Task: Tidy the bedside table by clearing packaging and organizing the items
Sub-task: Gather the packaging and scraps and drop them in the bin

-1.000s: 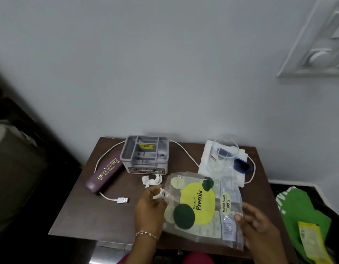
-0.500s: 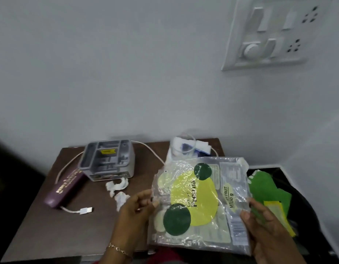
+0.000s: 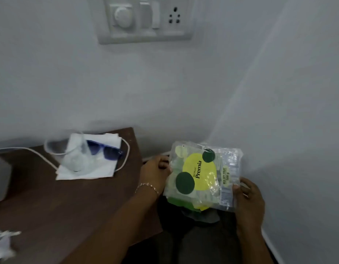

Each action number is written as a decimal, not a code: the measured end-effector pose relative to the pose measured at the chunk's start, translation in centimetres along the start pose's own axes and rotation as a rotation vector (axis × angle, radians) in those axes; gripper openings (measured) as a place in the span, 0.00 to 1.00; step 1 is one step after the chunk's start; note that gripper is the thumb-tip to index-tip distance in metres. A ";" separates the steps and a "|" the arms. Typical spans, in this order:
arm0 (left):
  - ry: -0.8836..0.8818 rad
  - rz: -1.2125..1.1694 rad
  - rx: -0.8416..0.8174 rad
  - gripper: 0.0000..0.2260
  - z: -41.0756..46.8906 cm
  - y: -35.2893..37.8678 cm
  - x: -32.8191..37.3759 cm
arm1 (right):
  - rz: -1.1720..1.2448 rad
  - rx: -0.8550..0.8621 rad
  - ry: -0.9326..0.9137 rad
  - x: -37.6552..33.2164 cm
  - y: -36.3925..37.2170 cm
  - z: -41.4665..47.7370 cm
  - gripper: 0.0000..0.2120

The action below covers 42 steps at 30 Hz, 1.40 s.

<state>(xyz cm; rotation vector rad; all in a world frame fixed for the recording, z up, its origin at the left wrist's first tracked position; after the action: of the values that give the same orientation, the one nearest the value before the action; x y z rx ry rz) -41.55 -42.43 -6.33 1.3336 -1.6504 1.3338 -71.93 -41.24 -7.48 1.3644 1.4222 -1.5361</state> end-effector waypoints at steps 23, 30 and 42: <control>0.057 0.123 -0.001 0.18 -5.3 -3.5 -1.5 | -0.355 -0.284 -0.245 2.3 11.9 -1.8 0.43; 0.064 -0.069 0.231 0.16 -13.3 -13.9 -4.6 | -0.207 -0.276 -0.360 -8.6 15.7 -10.4 0.28; -0.052 -0.493 0.681 0.14 -27.4 -26.8 -14.8 | -0.308 -1.002 -0.455 -11.1 35.2 -29.8 0.16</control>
<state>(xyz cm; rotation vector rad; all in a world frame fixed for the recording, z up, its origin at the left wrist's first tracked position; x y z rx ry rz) -15.12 -11.21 -3.14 2.0070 -0.8025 1.6037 -28.47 -22.44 -4.11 0.1936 1.7530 -0.9311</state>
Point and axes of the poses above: each hand's wrist, its own z-axis towards the middle knuckle, its own y-axis out of the palm, x = y × z, the point moved 9 cm from there along z, towards the middle knuckle, and after that the axes turned 13 degrees about -x, right-handed, at the moved point
